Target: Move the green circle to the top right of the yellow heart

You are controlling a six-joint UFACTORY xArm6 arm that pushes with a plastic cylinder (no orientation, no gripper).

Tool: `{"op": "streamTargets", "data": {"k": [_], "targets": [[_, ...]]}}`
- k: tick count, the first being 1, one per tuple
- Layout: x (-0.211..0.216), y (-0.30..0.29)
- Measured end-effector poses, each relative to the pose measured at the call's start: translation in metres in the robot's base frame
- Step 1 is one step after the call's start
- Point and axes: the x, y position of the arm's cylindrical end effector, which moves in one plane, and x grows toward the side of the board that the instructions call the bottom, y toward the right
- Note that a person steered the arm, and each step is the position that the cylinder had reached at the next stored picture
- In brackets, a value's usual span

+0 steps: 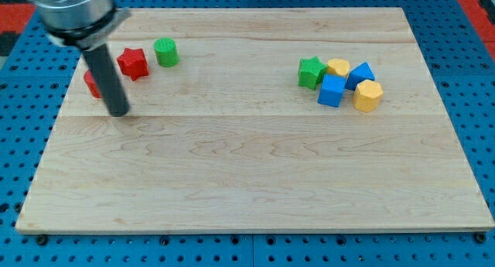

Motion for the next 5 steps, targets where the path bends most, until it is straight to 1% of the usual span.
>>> {"op": "streamTargets", "data": {"k": [1,2,3,4,5], "targets": [[-0.039,-0.046],[-0.066,-0.025],[-0.106,0.028],[-0.139,0.116],[-0.163,0.144]]}}
